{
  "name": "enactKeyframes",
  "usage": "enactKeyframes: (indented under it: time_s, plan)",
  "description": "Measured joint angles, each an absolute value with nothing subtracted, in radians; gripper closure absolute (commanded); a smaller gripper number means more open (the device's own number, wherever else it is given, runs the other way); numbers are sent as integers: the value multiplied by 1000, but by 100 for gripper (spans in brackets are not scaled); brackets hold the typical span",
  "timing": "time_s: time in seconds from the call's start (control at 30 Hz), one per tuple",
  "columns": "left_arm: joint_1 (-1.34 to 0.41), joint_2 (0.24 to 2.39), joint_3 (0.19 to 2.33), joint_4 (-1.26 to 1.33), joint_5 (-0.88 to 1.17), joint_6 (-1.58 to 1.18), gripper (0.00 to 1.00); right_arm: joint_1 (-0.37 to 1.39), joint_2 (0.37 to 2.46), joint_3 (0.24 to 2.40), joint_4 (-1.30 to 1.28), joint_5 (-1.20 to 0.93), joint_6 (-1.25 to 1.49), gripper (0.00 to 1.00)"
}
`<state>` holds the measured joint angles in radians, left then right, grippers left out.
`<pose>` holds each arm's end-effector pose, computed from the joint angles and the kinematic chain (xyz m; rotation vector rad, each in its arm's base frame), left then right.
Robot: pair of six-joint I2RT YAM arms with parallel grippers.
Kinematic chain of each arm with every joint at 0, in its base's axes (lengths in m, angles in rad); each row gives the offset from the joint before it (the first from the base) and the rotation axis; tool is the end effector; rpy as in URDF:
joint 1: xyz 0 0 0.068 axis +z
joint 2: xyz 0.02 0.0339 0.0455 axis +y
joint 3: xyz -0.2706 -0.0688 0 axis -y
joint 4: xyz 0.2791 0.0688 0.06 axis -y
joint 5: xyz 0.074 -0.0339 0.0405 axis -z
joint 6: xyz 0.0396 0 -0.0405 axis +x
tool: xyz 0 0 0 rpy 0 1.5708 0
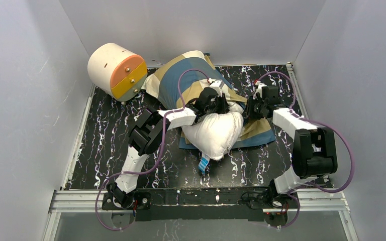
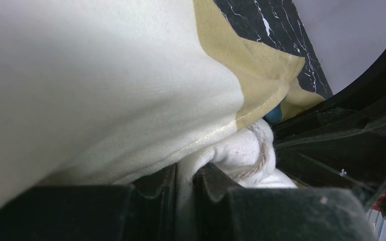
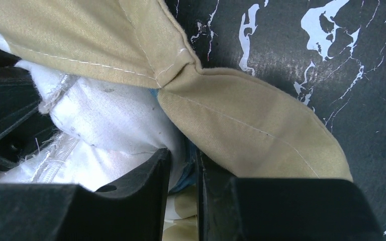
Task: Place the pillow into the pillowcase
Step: Stuff the pillow into the pillowcase.
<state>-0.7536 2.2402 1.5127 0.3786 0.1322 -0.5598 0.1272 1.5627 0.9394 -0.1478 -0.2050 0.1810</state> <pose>0.3922 -0.3751 0.1462 0.2927 2.0295 -0.9832 0.3564 0.0537 0.1913 -0.0390 2.3548 0.3918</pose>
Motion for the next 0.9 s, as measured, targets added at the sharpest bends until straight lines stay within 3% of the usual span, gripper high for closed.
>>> enactKeyframes:
  time_s: [0.63,0.9]
  plan:
    - [-754,2235,1513,372,132,-558,100,85,1527,939,-160,-236,176,70]
    - [-754,2234,1514,370,132,-557,100,51,1467,907,-150,-272,192,63]
